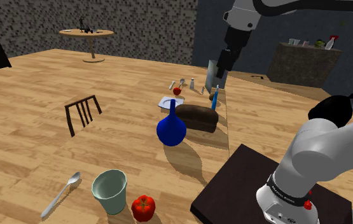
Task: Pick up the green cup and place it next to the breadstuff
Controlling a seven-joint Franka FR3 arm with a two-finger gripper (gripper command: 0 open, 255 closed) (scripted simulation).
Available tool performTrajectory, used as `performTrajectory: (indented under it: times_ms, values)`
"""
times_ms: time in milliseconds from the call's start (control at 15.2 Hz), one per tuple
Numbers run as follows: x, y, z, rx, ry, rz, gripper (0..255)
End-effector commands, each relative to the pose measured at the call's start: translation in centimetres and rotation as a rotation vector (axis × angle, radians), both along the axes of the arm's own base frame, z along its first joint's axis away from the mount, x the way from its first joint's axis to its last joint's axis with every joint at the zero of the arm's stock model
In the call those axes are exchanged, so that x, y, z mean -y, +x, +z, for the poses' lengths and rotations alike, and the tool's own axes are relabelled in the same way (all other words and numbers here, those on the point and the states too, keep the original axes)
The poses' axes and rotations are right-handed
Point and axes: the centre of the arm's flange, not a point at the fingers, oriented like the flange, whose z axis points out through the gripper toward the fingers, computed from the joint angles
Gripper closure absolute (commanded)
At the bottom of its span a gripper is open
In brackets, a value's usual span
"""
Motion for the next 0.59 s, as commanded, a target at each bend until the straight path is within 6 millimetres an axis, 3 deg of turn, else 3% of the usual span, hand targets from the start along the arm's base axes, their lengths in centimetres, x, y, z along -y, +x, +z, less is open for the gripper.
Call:
performTrajectory:
  times_ms: [0,528]
  values:
    - [0.0,0.0,0.0,0.000,0.000,0.000,0]
    - [-9.2,2.3,-5.4,-0.004,-0.024,0.004,0]
